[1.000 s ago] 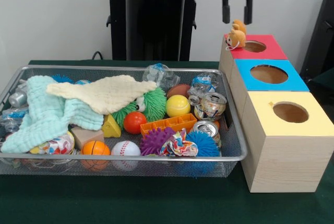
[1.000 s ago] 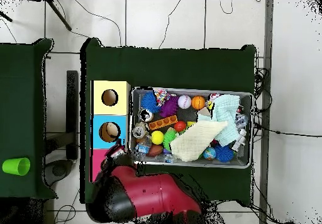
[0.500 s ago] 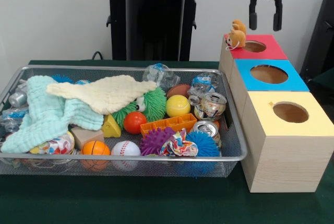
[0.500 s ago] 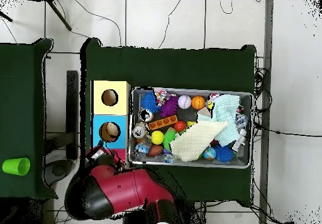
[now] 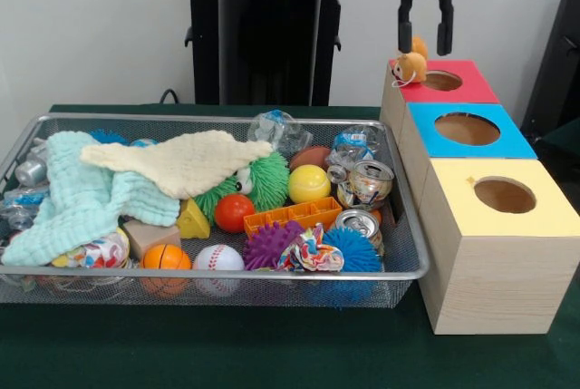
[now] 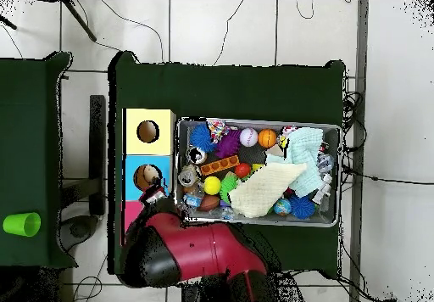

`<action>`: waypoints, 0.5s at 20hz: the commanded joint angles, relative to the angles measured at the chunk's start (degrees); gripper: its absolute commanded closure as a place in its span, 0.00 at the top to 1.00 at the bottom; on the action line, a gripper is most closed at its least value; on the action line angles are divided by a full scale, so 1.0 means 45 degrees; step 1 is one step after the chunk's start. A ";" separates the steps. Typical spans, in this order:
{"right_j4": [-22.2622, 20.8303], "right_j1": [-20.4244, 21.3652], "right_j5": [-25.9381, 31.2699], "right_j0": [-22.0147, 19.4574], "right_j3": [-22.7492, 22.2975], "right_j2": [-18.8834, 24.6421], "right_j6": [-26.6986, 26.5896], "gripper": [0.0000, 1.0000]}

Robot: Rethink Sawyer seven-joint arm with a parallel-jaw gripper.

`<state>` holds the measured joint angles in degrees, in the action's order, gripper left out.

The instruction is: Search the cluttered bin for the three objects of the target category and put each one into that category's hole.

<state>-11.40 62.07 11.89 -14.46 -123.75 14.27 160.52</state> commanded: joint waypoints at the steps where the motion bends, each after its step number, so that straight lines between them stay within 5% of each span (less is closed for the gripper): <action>1: 0.0697 0.0688 0.1661 -0.0554 0.0433 0.0942 -0.0612 1.00; 10: -0.0099 -0.1094 0.0085 0.1922 0.1216 -0.1056 0.0827 1.00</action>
<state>-10.64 62.33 11.90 -9.77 -121.04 12.47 160.52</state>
